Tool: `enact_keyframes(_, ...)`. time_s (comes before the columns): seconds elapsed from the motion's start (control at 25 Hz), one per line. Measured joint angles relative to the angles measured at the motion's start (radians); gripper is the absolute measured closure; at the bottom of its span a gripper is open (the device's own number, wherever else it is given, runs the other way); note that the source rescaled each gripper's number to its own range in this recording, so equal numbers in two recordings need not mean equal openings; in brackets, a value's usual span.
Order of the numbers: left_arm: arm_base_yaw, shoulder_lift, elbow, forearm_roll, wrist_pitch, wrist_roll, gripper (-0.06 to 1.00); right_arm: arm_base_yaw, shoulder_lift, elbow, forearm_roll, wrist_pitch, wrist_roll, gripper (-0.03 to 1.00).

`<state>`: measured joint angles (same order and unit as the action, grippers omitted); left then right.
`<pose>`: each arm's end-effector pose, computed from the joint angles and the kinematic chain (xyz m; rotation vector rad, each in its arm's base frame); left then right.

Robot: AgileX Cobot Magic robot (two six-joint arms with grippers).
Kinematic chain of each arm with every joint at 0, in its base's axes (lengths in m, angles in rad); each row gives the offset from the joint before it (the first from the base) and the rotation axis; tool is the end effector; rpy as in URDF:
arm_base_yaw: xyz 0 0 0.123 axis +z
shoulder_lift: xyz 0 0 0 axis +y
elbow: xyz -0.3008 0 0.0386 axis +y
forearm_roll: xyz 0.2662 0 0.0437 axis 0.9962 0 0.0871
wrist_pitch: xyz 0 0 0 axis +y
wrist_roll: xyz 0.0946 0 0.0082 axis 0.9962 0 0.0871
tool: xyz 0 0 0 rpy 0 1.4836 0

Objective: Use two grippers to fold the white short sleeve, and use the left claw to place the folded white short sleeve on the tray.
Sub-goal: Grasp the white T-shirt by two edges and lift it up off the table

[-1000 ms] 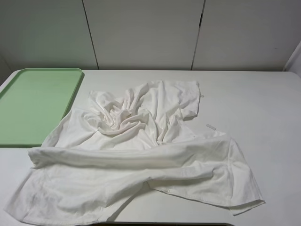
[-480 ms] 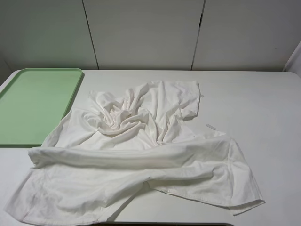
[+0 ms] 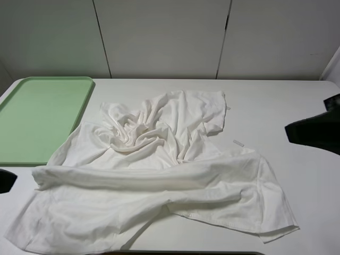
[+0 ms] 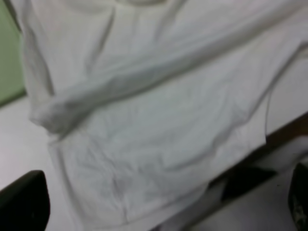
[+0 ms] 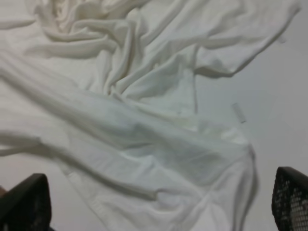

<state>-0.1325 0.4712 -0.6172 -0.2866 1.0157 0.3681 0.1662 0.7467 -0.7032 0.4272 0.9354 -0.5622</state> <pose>0.0694 -0.0323 0.3121 0.5180 2.2604 -0.2418 0.1255 0.0532 0.3207 -0.6976 2.2775 0.3476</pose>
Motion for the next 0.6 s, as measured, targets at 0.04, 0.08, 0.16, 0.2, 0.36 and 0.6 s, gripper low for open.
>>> enact_keyframes(0.04,0.0,0.049,0.0,-0.004,0.003,0.01,-0.05,0.0,0.048,-0.013,0.017,-0.002,-0.018,-0.03)
enact_keyframes(0.08,0.0,0.108,-0.001,-0.012,0.011,0.021,-0.05,0.0,0.086,-0.023,0.037,-0.004,-0.038,-0.03)
enact_keyframes(0.16,0.0,0.191,-0.001,-0.026,0.012,0.03,-0.05,0.0,0.172,-0.042,0.073,-0.01,-0.08,-0.03)
enact_keyframes(0.2,0.0,0.284,-0.001,-0.044,0.011,0.033,-0.05,0.0,0.218,-0.045,0.091,-0.013,-0.108,-0.03)
enact_keyframes(0.36,0.0,0.455,-0.001,-0.077,-0.017,0.101,-0.05,0.0,0.327,-0.05,0.134,-0.015,-0.169,-0.03)
enact_keyframes(0.6,0.0,0.495,-0.004,-0.148,-0.076,0.192,-0.05,0.0,0.512,-0.05,0.129,0.001,-0.218,-0.03)
